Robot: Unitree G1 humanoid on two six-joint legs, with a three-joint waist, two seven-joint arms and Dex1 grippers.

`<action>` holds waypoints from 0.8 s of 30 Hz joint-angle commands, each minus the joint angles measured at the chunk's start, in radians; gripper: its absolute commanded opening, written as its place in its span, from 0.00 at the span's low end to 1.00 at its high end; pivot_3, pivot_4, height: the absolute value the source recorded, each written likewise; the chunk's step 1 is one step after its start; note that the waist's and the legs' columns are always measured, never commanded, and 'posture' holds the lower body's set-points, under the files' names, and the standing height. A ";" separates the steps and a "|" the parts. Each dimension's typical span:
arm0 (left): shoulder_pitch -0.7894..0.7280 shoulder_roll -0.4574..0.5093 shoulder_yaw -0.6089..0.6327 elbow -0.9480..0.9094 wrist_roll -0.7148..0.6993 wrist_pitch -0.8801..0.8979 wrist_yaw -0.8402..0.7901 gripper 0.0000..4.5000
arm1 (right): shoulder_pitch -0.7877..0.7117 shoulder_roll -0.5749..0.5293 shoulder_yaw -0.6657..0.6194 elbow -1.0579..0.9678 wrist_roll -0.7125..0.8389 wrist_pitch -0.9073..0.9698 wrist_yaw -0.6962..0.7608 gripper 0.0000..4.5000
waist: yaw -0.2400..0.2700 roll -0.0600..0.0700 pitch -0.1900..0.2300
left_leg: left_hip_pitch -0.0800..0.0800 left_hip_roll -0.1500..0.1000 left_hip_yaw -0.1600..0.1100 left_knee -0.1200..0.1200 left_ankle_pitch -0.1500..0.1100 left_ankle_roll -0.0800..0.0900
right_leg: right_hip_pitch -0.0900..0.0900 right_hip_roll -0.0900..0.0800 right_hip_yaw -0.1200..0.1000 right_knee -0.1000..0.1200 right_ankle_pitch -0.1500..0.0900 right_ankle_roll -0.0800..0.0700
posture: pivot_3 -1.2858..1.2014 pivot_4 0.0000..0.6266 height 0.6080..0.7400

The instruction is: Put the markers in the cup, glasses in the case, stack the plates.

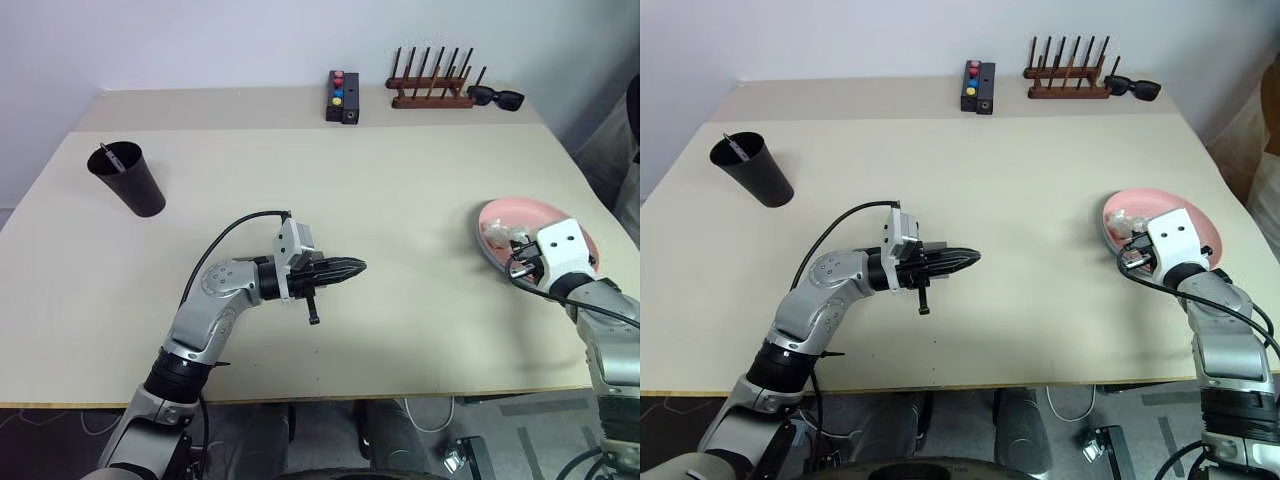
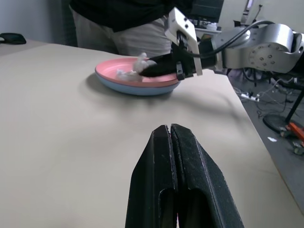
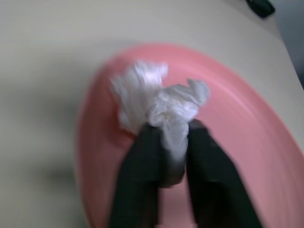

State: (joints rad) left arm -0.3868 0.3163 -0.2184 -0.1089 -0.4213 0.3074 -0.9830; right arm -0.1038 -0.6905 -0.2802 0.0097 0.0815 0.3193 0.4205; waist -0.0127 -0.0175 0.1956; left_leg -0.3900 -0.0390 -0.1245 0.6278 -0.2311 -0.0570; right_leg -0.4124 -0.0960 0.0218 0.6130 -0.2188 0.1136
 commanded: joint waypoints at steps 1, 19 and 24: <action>0.004 0.001 0.008 -0.027 0.003 -0.013 0.009 0.00 | -0.026 -0.014 -0.019 -0.007 -0.019 -0.042 -0.023 0.58 | -0.004 0.000 0.000 | 0.000 0.000 0.000 0.000 0.000 0.000 | 0.000 0.000 0.000 0.000 0.000 0.000 | 0.52 0.24 0.99; 0.139 0.157 0.390 -0.058 0.010 -0.071 0.271 0.00 | -0.144 0.090 0.163 -0.133 0.226 -0.091 0.283 0.79 | -0.004 0.001 0.000 | 0.001 0.001 0.000 -0.001 -0.001 0.001 | 0.000 0.000 0.000 0.001 -0.001 0.002 | 0.52 0.24 0.99; 0.295 0.198 0.507 -0.115 0.030 -0.075 0.356 0.00 | -0.236 0.125 0.229 -0.008 0.202 -0.127 0.333 0.79 | 0.000 0.000 0.001 | 0.000 0.000 0.000 0.000 -0.001 0.001 | 0.000 0.000 0.000 0.000 0.000 0.000 | 0.52 0.24 0.99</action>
State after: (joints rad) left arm -0.1056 0.5049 0.2508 -0.1727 -0.3994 0.2507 -0.6468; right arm -0.3146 -0.5707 -0.0484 -0.0134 0.2869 0.2229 0.7393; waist -0.0125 -0.0170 0.1962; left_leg -0.3898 -0.0387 -0.1243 0.6281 -0.2320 -0.0557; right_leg -0.4124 -0.0965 0.0218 0.6127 -0.2188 0.1139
